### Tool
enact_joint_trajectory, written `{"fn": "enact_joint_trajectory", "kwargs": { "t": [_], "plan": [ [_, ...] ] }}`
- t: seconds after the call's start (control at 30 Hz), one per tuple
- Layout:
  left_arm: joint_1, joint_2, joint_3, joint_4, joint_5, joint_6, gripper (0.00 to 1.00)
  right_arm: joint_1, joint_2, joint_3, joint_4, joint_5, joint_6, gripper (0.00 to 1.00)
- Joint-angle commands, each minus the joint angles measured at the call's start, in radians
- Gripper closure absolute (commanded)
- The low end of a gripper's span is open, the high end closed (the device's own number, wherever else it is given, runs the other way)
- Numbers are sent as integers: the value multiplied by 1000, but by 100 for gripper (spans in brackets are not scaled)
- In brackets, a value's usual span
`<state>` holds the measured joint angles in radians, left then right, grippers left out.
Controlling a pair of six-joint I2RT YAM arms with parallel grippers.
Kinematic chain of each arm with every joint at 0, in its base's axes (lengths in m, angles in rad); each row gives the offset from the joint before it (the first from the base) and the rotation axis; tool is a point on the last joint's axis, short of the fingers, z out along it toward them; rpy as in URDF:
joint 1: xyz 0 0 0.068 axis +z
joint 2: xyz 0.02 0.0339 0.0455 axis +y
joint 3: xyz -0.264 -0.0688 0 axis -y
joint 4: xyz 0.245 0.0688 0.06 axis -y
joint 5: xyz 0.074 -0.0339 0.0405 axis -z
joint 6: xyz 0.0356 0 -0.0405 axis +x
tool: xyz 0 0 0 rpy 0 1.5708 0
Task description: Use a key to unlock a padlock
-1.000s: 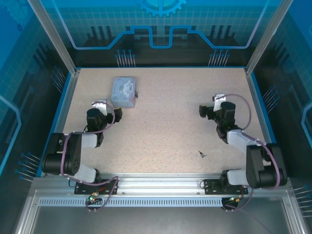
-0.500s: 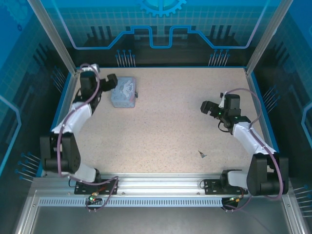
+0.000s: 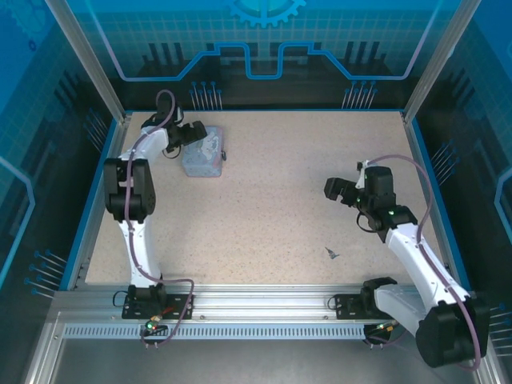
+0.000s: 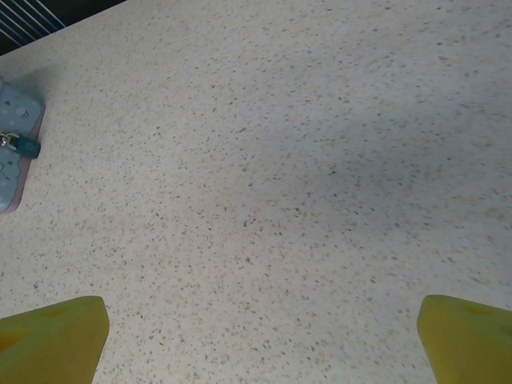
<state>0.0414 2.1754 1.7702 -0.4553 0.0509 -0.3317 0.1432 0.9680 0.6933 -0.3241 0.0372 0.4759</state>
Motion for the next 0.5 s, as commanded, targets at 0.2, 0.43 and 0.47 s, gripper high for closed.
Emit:
{"fn": "enact_joint_trajectory", "kwargs": {
  "t": [0.2, 0.43, 0.47],
  "plan": [
    [-8, 121, 143, 1, 237, -142, 1, 0, 2, 8, -132, -36, 3, 0],
    [-109, 146, 169, 102, 431, -138, 1, 3, 0, -9, -84, -82, 22, 0],
    [-124, 151, 177, 108, 462, -139, 1, 3, 1, -9, -80, -86, 22, 0]
  ]
}}
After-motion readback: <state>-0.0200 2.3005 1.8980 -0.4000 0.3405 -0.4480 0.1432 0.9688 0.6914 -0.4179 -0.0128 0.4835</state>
